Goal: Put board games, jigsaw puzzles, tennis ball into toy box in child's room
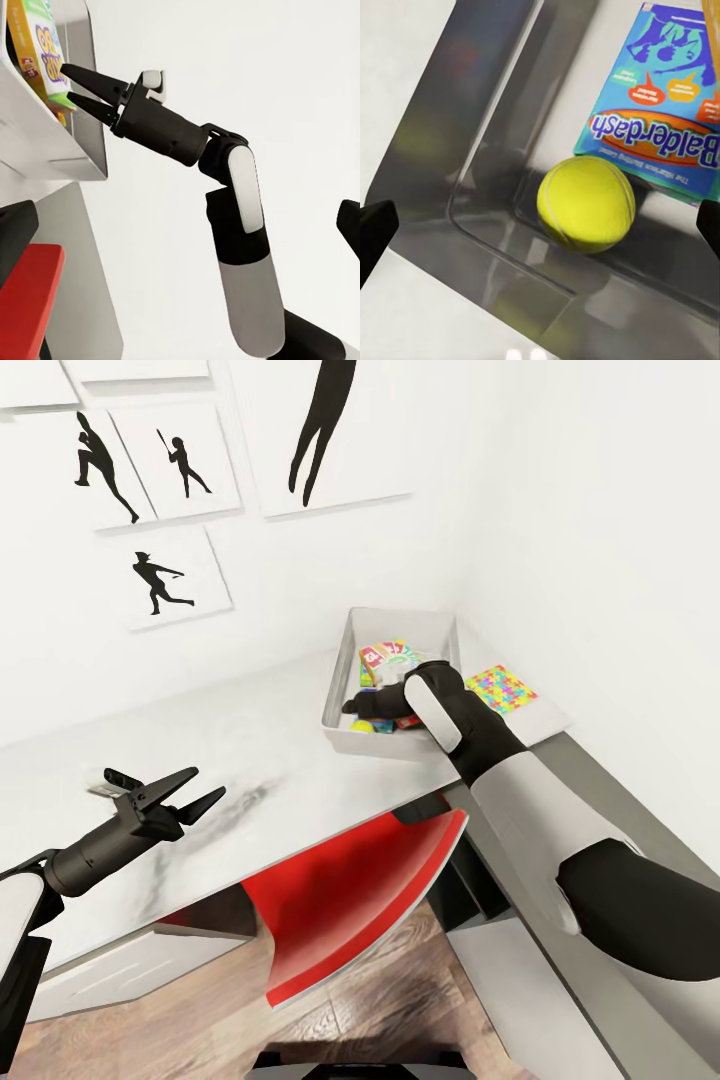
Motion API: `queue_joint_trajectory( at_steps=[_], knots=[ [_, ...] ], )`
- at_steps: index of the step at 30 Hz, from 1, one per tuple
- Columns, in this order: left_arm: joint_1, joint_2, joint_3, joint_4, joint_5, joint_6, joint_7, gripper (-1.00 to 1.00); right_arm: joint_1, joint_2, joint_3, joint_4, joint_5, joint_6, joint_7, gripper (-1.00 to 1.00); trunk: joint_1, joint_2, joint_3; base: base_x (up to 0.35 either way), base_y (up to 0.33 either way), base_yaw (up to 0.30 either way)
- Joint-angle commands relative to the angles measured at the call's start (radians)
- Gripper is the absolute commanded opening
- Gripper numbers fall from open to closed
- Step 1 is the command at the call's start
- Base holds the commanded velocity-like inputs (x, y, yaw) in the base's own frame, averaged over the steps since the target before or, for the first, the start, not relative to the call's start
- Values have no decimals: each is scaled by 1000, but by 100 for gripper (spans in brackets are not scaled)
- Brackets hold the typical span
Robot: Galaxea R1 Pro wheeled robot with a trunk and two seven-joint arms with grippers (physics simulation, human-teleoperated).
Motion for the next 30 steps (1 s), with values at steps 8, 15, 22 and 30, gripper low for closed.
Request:
queue_joint_trajectory(
  at_steps=[8, 15, 22, 30],
  knots=[
    [-1, 0, 0, 0, -3, 4, 12, 100, -4, -21, -11, -61, -10, 10, -11, 100, 1, -2, -1, 0, 0, 0],
    [-1, -5, 0, 0, -3, 2, 60, 100, 22, -101, -16, -271, -14, 47, -13, 100, 1, -2, -1, 0, 0, 0],
    [0, -11, -1, 0, -3, 2, 135, 100, 88, -173, -33, -530, -17, 100, -14, 100, 1, -2, -1, 0, 0, 0],
    [0, -17, -9, 0, -3, 1, 183, 100, 135, -201, -102, -700, -14, 147, -16, 100, 1, -2, -1, 0, 0, 0]
  ],
)
